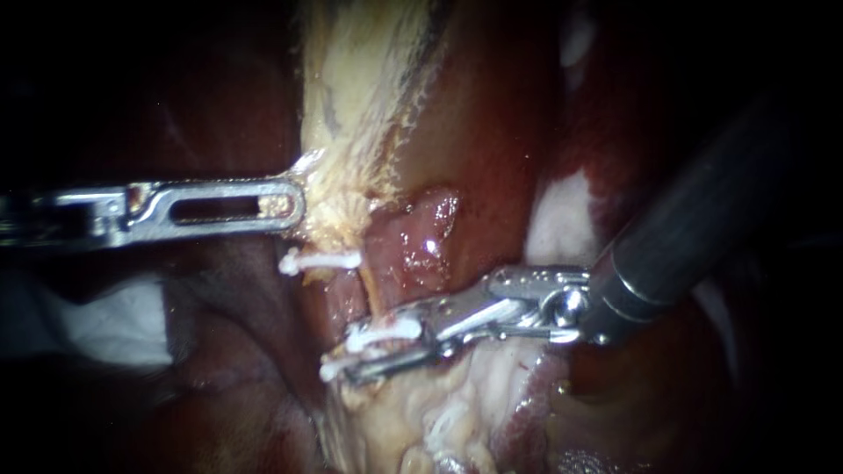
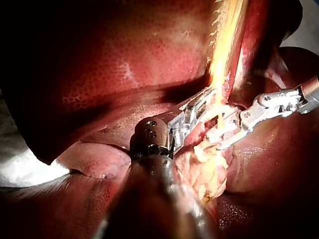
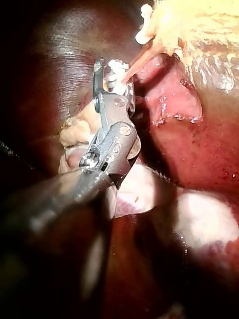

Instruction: Going back first clip right tube

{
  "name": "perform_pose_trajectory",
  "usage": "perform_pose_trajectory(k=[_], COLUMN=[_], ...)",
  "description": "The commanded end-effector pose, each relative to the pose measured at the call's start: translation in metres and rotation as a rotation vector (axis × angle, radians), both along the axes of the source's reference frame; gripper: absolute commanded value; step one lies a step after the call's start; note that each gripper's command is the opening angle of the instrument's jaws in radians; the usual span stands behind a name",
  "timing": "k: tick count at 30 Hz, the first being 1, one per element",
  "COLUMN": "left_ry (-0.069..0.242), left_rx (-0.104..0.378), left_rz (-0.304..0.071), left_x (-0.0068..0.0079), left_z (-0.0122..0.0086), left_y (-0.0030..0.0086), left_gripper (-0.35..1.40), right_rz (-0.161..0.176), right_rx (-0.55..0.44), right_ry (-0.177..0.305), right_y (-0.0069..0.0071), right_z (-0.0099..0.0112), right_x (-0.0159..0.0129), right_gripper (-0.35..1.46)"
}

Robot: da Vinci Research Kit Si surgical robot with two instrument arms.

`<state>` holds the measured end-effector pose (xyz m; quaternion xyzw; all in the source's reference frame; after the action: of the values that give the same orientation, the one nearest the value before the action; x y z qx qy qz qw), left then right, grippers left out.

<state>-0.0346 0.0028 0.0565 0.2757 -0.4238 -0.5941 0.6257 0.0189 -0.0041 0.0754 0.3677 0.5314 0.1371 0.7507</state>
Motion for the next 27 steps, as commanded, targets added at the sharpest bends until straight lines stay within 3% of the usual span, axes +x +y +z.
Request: perform_pose_trajectory(k=[1,4,12,17,22,27], left_ry=[0.0,0.001,0.001,0.001,0.0,0.0], left_rx=[0.0,0.0,0.0,0.0,0.0,0.0], left_rz=[0.0,0.0,-0.001,-0.001,0.0,0.001], left_x=[0.0,-0.0001,-0.0002,-0.0002,0.0001,0.0002], left_z=[-0.0001,-0.0003,-0.0005,-0.0005,-0.0005,-0.0004], left_y=[0.0,-0.0001,-0.0003,-0.0003,-0.0003,-0.0003], left_gripper=[-0.35,-0.35,-0.35,-0.35,-0.35,-0.35], right_rz=[0.012,0.05,0.071,0.071,0.052,0.046], right_rx=[-0.024,-0.101,-0.164,-0.168,-0.203,-0.255], right_ry=[0.005,-0.005,-0.009,-0.007,0.014,0.036], right_y=[0.0001,0.0005,0.0021,0.0024,0.0016,0.0018], right_z=[0.0001,0.0004,0.0016,0.0014,-0.0002,-0.0034], right_x=[0.0001,0.0002,-0.0012,-0.002,-0.0039,-0.0079], right_gripper=[0.54,0.6,0.6,0.6,0.6,0.6])
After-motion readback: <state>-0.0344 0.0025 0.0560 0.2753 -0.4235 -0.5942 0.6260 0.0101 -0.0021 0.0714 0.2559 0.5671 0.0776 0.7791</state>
